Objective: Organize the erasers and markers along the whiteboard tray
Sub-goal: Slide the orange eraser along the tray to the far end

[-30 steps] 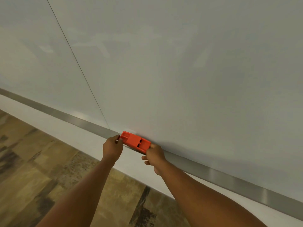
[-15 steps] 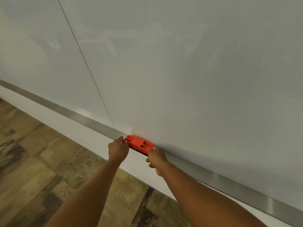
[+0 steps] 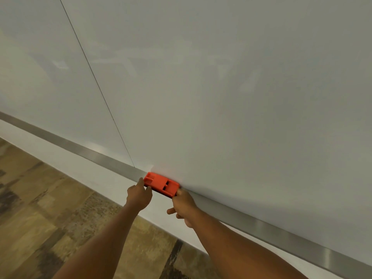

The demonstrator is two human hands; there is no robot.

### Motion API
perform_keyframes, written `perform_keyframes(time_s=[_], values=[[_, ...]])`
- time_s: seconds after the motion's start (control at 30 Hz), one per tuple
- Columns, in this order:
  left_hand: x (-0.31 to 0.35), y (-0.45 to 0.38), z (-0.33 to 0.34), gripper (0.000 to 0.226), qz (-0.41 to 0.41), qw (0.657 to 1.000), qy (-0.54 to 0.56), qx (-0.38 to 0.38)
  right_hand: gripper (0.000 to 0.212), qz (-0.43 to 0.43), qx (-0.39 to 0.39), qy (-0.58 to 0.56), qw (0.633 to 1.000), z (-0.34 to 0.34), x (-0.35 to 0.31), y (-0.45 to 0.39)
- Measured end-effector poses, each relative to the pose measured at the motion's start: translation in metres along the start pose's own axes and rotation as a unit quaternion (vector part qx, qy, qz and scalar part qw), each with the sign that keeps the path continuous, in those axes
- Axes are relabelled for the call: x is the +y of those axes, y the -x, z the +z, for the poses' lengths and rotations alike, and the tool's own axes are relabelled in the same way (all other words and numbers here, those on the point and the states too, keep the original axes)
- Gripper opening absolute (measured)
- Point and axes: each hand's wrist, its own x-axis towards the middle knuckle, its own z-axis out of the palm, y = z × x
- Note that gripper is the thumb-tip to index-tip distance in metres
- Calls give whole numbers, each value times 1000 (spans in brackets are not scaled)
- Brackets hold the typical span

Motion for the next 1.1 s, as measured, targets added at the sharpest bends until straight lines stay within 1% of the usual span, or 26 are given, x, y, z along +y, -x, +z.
perform_keyframes(time_s=[0.07,0.1,0.17,0.23,0.3,0.33,0.37,0.4,0.43,0.5,0.63,0.8,0.93,1.1], values=[[1,2,0,53,-2,1000,7,-1,54,-21,12,4,1000,-1,2,7],[1,5,0,53,4,1000,6,17,50,-38,26,7,999,-2,5,8],[2,16,4,48,29,996,15,81,45,-67,70,29,995,-6,13,13],[5,31,14,39,41,987,66,138,48,-99,106,101,984,-17,22,22],[12,47,24,26,58,979,109,163,46,-133,134,177,966,-32,29,33],[16,54,29,17,93,976,109,166,45,-150,145,205,956,-41,32,39],[21,59,32,9,141,972,93,162,45,-164,152,229,947,-50,34,45],[28,64,34,6,190,968,69,150,46,-177,157,250,939,-60,36,51],[34,68,35,7,229,964,44,132,47,-183,162,266,932,-69,39,56],[50,77,34,10,275,955,14,108,46,-194,173,289,921,-85,46,65],[86,99,37,14,325,941,3,98,46,-216,202,313,902,-113,59,90],[125,135,52,18,365,929,-26,54,46,-244,238,329,880,-147,73,127],[161,167,72,19,398,915,-60,-9,43,-252,270,342,864,-186,88,157],[211,215,105,17,462,878,-99,-78,38,-232,319,345,852,-244,120,200]])
